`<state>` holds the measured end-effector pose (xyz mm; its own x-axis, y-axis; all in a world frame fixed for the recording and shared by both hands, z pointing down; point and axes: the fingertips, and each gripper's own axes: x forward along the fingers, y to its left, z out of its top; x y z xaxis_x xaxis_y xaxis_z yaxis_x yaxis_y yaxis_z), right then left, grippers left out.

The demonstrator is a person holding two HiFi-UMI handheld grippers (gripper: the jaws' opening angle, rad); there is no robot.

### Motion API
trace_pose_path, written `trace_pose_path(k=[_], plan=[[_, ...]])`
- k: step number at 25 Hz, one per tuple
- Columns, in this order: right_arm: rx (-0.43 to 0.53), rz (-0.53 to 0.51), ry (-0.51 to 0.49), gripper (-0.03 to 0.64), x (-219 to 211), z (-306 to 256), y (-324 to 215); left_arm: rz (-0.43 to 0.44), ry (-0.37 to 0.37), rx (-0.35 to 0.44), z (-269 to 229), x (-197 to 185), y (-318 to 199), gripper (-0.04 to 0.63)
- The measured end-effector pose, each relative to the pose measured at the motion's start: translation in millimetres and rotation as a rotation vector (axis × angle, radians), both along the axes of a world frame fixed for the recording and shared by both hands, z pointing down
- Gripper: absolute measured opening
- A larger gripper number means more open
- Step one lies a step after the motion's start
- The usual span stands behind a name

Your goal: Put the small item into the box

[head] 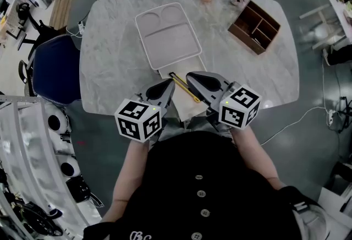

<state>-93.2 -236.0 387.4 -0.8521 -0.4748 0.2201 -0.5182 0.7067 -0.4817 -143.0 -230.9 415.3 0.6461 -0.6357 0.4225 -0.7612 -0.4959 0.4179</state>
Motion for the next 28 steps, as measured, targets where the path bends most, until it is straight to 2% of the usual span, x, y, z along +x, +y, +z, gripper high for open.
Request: trace_pose_path(k=[14, 28], plan=[[0.010, 0.011, 0.033, 0.003, 4.5, 2.5, -4.2, 0.000, 0.005, -0.007, 1.5, 0.9, -2.0, 0.018], [-0.044, -0.003, 0.107, 0.003, 7.5, 19.5, 0.6, -0.004, -0.033, -0.032, 8.7, 1.1, 0.5, 0.018]])
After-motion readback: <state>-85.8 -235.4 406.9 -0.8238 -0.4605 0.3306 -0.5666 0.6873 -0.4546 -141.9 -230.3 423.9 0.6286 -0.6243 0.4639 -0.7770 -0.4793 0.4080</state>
